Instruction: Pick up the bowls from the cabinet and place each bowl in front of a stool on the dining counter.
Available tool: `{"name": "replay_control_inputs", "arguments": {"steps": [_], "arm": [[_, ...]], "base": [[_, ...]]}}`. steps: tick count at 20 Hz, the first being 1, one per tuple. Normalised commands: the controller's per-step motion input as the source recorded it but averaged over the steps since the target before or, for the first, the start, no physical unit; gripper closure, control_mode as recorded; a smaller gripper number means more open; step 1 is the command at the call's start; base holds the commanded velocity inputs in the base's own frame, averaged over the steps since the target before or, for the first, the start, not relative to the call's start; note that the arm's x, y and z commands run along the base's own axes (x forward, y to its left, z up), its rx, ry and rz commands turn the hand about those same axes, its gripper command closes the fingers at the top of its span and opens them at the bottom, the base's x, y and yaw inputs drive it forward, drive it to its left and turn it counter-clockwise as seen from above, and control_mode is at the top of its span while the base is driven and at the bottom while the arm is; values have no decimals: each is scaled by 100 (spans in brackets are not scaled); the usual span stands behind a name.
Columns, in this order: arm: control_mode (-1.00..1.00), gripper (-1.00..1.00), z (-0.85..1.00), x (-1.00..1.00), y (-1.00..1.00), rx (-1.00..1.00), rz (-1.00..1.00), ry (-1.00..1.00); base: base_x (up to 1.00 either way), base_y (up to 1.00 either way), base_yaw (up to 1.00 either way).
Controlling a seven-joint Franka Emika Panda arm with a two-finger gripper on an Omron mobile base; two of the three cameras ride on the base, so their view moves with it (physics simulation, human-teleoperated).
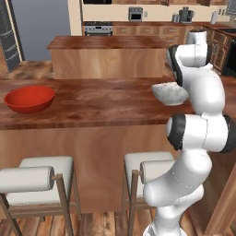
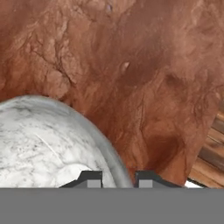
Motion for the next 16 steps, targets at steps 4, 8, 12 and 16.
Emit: {"name": "replay_control_inputs", "arguments": {"steps": [4,8,12,16], "arm": [[-100,100,-47,-21,0,-4,-7,-35],[-100,100,-19,-42,6,-1,-7,-30],[-100,100,0,-21,14,0,-8,-15],[-100,-100,22,-16,4,0,-6,-8]], "base": [[0,0,0],[0,0,0],[0,0,0],[0,0,0]]}}
